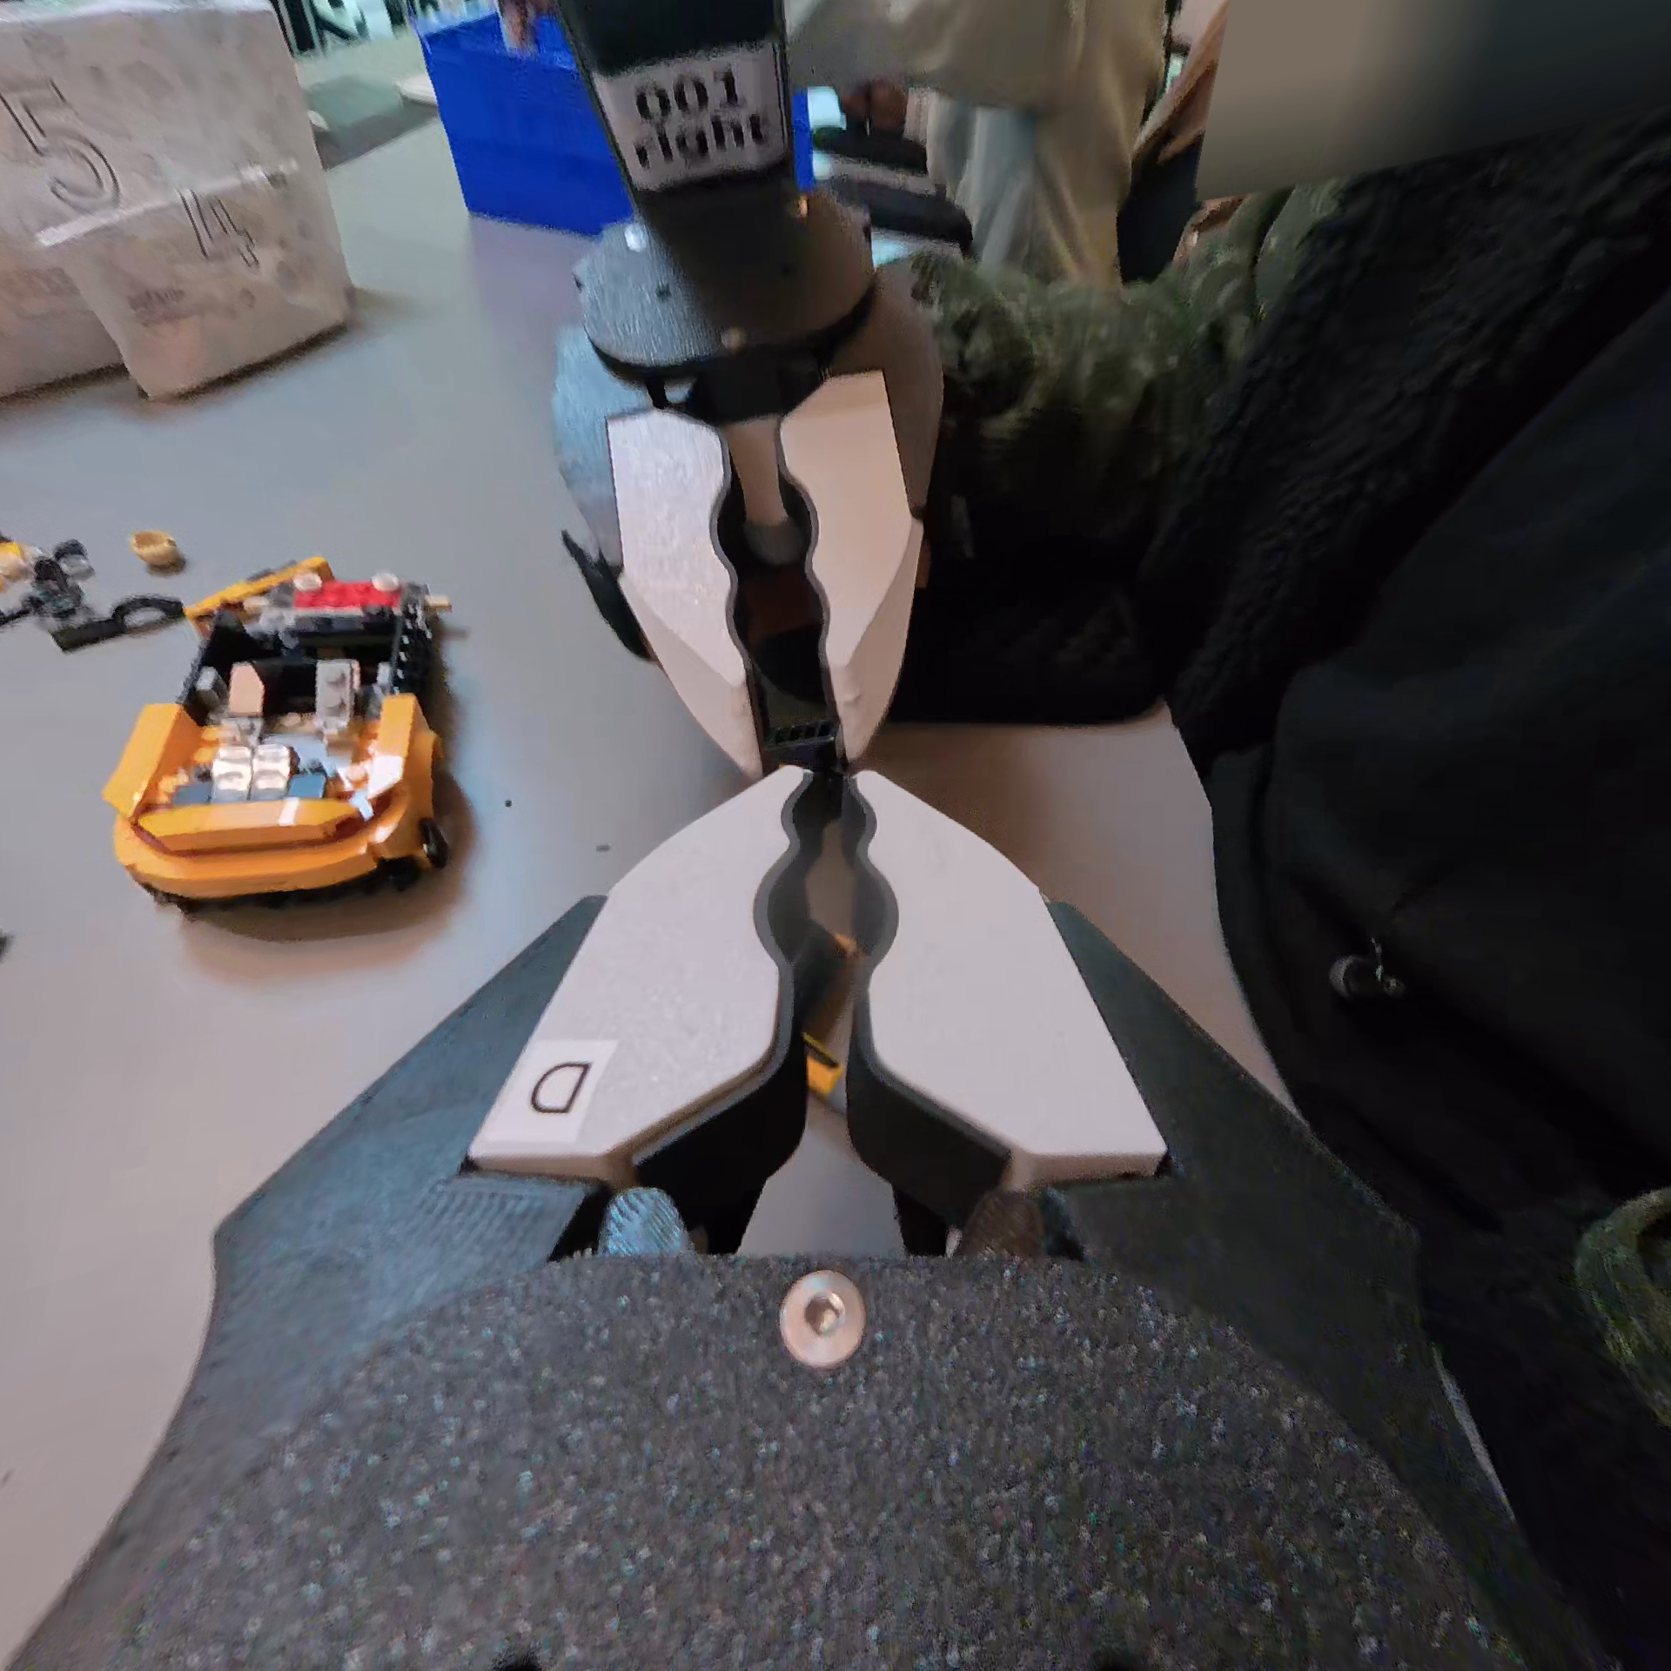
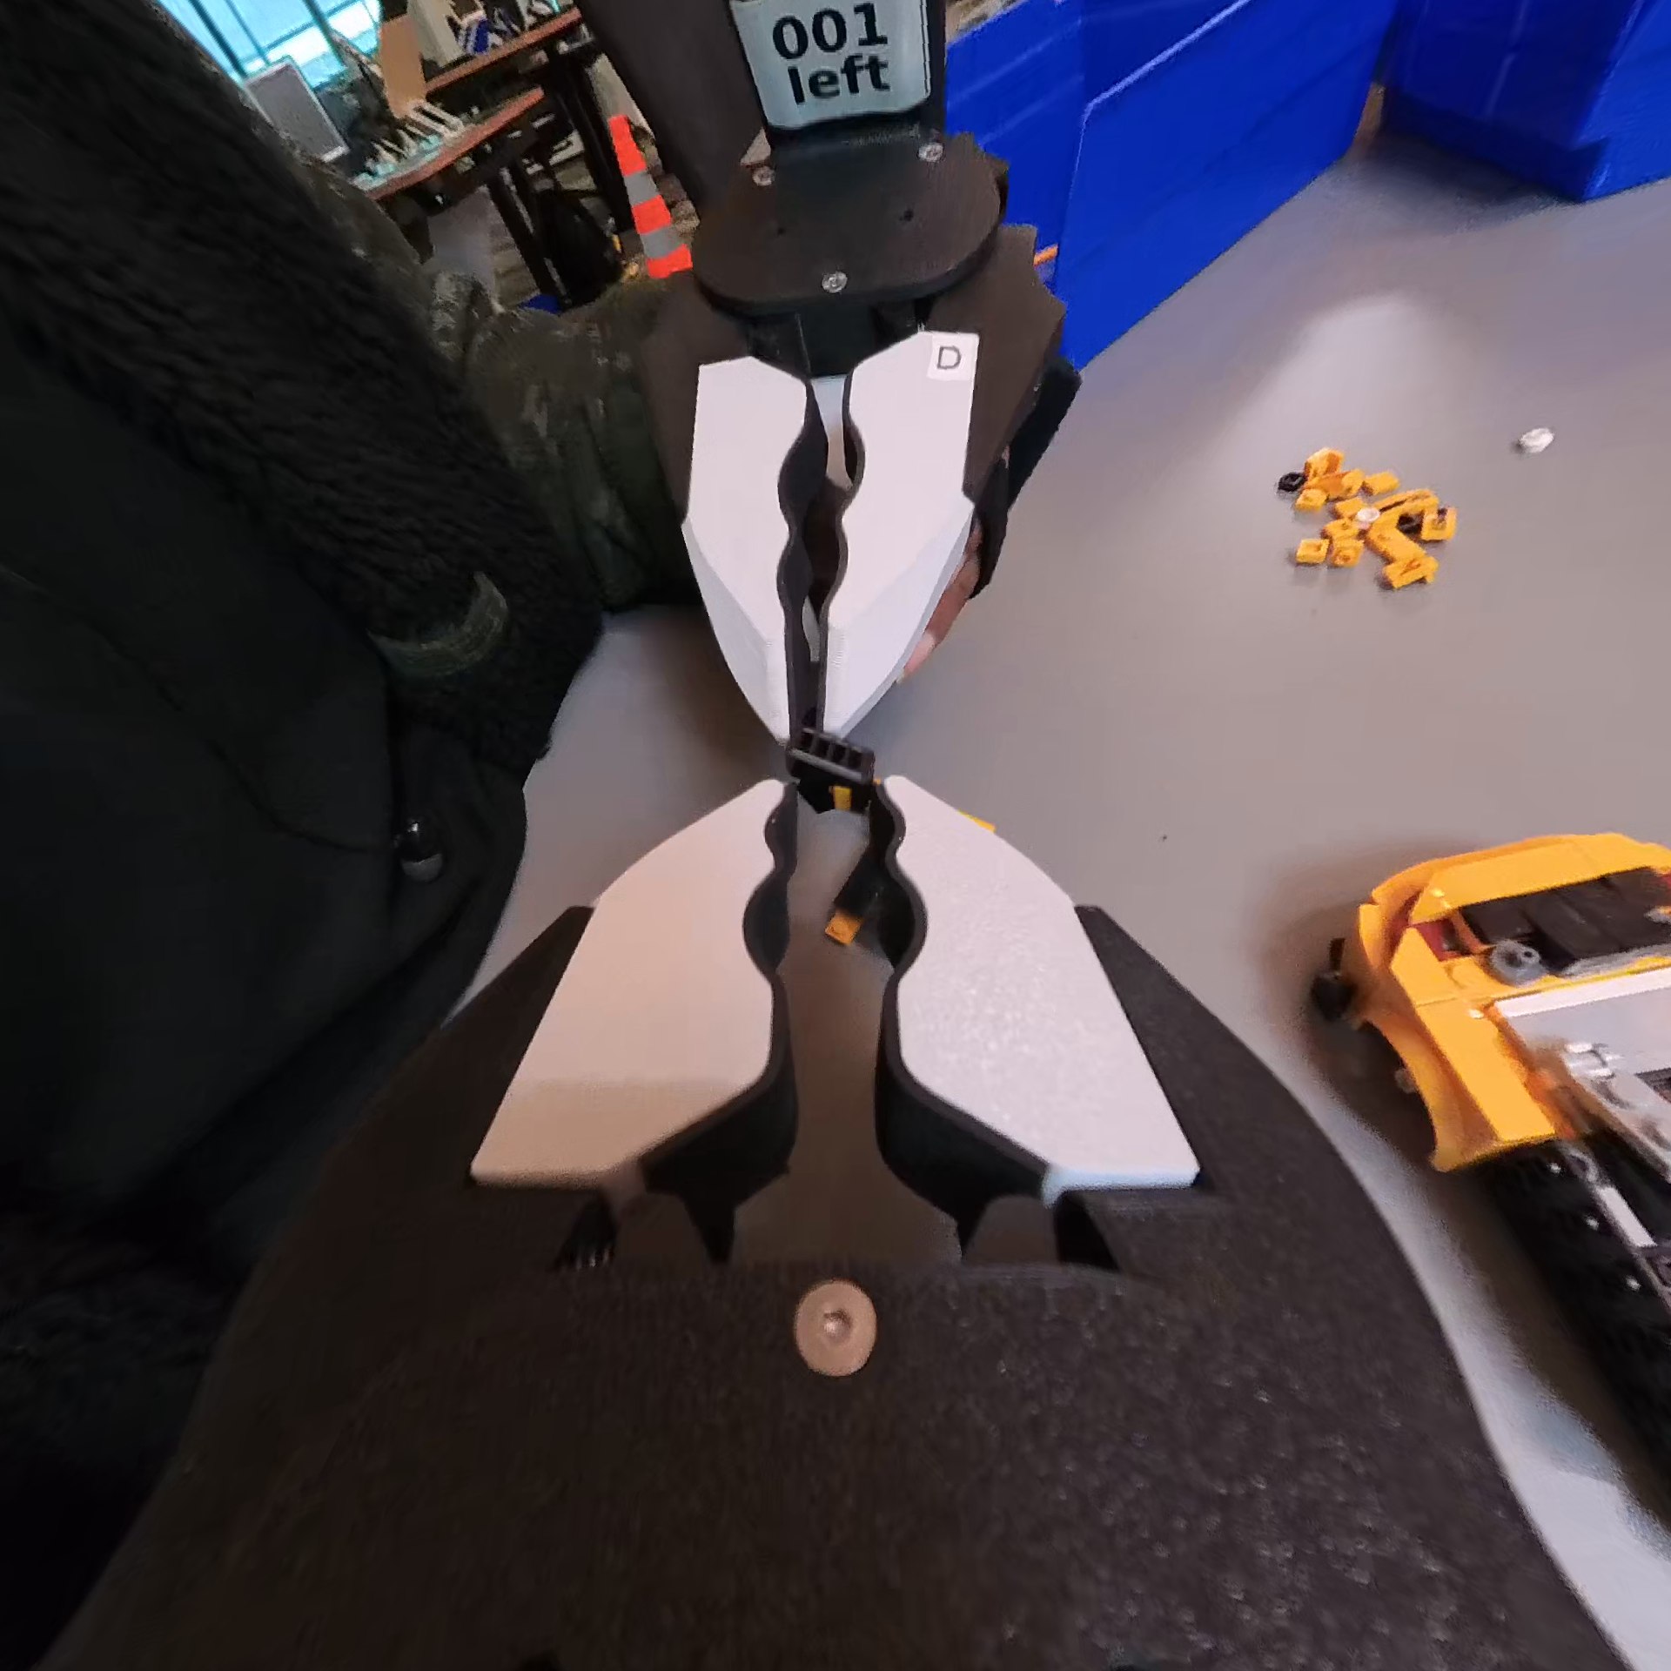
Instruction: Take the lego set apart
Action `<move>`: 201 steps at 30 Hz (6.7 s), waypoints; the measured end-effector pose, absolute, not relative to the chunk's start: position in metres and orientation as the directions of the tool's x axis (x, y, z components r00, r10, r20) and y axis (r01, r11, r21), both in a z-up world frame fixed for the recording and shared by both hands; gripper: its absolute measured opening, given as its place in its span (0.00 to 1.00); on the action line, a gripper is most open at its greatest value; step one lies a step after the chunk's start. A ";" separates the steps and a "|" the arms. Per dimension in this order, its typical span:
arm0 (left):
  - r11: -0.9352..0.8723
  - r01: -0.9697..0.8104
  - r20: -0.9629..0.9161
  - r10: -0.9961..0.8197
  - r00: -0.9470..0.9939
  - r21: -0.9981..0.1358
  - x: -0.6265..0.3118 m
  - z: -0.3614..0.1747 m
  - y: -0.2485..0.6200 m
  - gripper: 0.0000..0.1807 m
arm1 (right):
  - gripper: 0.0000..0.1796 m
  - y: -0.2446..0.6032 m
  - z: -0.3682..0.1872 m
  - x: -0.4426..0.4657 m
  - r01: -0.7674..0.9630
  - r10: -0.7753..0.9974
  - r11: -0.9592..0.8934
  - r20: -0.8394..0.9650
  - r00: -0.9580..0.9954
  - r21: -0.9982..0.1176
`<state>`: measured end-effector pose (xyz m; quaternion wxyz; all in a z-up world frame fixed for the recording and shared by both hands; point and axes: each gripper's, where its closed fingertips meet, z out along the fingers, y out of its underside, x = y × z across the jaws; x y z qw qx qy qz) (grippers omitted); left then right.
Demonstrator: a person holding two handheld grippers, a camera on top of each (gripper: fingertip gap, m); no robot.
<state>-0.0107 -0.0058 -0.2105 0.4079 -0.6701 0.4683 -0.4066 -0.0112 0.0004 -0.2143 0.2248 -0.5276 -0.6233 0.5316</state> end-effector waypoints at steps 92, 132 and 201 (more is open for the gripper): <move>-0.439 -0.150 0.423 -0.897 0.131 -0.886 0.006 -0.179 0.009 0.04 | 0.04 0.011 -0.171 -0.003 0.201 0.947 -0.259 -0.290 -0.141 -0.945; -0.580 -0.166 0.557 -0.813 0.170 -0.797 -0.026 -0.182 0.037 0.05 | 0.04 0.043 -0.202 0.010 0.276 0.990 -0.139 -0.141 0.012 -0.951; -0.501 -0.273 0.350 -0.821 0.452 -0.821 -0.047 -0.224 0.038 0.05 | 0.09 0.035 -0.232 -0.020 0.502 0.898 0.363 0.439 0.038 -0.785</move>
